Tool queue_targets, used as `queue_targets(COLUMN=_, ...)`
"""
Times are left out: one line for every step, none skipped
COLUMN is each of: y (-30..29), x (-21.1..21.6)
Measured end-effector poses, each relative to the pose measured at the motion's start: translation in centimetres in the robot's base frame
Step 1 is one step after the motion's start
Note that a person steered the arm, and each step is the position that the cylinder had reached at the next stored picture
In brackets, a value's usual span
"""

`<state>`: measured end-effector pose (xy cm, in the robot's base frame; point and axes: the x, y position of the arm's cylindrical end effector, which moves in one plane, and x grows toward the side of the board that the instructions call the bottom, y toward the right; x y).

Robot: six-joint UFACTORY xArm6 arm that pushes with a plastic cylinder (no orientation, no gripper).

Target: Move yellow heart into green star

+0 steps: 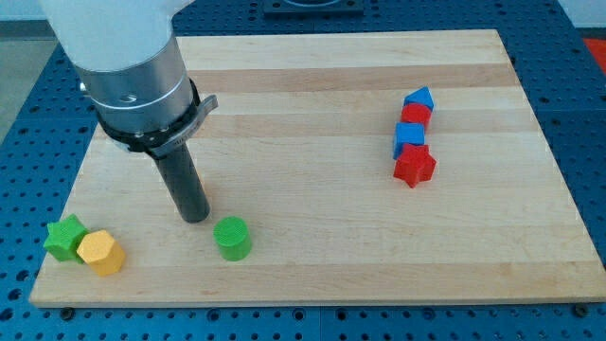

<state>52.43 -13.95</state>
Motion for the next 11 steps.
queue_targets(y=3.4, x=-1.4)
queue_targets(y=4.7, x=-4.1)
queue_targets(y=2.0, x=-5.2)
queue_targets(y=-3.9, x=-4.8)
queue_targets(y=-4.9, x=-4.9)
queue_targets(y=-0.4, x=-5.4)
queue_targets(y=1.5, x=-4.7)
queue_targets(y=-0.6, x=-3.6)
queue_targets(y=-3.9, x=-3.1)
queue_targets(y=-7.2, x=-3.1)
queue_targets(y=-9.9, x=-3.1)
